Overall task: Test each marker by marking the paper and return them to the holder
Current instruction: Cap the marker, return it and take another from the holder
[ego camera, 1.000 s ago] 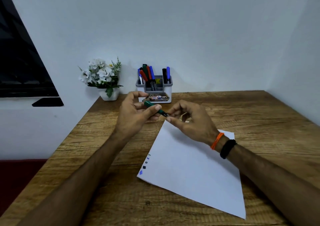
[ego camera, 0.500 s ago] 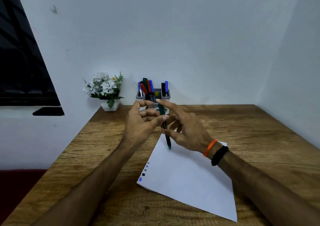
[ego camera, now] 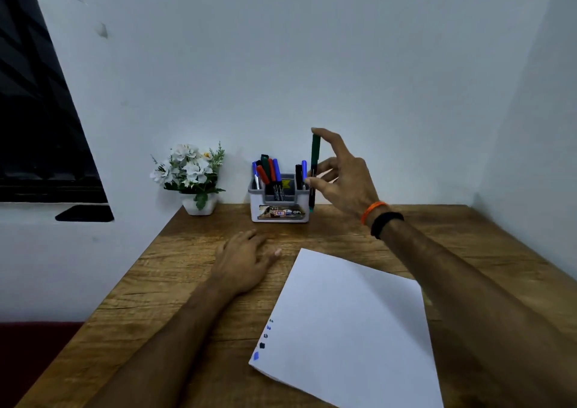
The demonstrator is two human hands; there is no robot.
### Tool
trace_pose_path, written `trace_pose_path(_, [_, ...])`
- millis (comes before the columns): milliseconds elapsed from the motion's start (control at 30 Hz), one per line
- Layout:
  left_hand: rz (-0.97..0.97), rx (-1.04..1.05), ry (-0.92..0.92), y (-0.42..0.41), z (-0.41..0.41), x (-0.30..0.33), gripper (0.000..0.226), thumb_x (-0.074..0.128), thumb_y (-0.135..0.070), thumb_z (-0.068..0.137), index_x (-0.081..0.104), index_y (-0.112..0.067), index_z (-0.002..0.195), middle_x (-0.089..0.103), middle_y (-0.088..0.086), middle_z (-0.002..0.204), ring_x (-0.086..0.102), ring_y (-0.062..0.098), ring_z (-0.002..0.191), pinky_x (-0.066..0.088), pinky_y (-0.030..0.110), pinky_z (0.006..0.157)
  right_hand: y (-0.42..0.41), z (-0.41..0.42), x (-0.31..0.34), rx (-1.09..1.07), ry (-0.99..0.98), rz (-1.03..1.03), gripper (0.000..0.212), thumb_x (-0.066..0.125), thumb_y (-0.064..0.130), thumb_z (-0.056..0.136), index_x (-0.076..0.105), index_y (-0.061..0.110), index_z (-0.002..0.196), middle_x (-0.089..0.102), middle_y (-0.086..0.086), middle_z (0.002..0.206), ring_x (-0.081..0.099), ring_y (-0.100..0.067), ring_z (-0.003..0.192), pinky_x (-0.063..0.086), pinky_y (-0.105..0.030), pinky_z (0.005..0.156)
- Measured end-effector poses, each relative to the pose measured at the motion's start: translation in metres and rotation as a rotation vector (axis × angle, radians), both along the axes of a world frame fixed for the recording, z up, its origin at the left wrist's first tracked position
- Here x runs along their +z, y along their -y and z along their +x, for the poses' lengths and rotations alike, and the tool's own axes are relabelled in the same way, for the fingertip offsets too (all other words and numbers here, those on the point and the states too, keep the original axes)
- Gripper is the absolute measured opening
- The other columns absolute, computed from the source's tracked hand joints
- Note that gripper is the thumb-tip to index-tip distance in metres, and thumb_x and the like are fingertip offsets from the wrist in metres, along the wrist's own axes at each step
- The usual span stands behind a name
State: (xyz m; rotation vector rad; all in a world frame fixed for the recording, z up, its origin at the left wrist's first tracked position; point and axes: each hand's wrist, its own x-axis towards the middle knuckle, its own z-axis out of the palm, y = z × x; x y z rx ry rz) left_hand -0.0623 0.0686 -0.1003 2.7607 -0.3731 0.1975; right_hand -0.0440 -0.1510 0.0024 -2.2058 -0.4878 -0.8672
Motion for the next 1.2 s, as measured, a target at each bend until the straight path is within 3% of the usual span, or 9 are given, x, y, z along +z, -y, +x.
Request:
trace_pose_path(200, [0.04,0.014,0.003,0.001,0.002,-0.004,0.063,0.031,-0.064,0.093,0.039,-0.028,0.144,0.029,-0.003,0.156,0.022,0.017,0.144,0.015,0.045,0.116,0.003,0.051,0.009,-0.044,0.038,0.021,0.088,0.081,0.016,0.077,0.03,0.038,0.146,0.075,0.001,0.087,0.071,-0.012,0.067,0.061,-0.039,0.078])
trace_pose_path(400, [0.029,0.018,0.035,0.0,0.003,-0.006,0.062,0.032,-0.064,0.092,0.041,-0.028,0.142,0.032,-0.003,0.155,0.025,0.016,0.143,0.016,0.044,0.116,0.001,0.076,-0.003,-0.07,0.019,0.006,0.086,0.08,0.016,0.078,0.031,0.037,0.145,0.075,-0.001,0.088,0.071,-0.014,0.069,0.059,-0.033,0.078])
trace_pose_path(633, [0.032,0.02,0.031,0.0,0.003,-0.006,0.062,0.031,-0.065,0.092,0.04,-0.029,0.142,0.032,-0.004,0.155,0.025,0.016,0.142,0.016,0.044,0.115,0.008,0.077,-0.038,-0.046,-0.129,-0.07,0.052,0.071,0.013,0.084,0.051,0.028,0.13,0.076,-0.001,0.094,0.072,-0.019,0.086,0.057,-0.044,0.087])
trace_pose_path(933, [0.042,0.025,0.015,0.001,0.002,-0.005,0.063,0.031,-0.065,0.092,0.04,-0.029,0.142,0.031,-0.004,0.155,0.024,0.017,0.143,0.015,0.045,0.116,0.01,0.073,-0.022,-0.08,-0.028,-0.059,0.058,0.062,0.002,0.08,0.054,0.026,0.133,0.068,0.0,0.111,0.066,-0.014,0.091,0.059,-0.039,0.082])
trace_pose_path(1200, [0.048,0.028,0.011,0.001,0.001,-0.005,0.063,0.03,-0.066,0.092,0.039,-0.03,0.143,0.03,-0.004,0.155,0.023,0.016,0.143,0.015,0.045,0.117,-0.019,0.078,0.003,-0.044,0.013,-0.082,0.02,0.07,0.021,0.083,0.071,0.016,0.103,0.072,0.001,0.095,0.066,-0.012,0.085,0.058,-0.034,0.081])
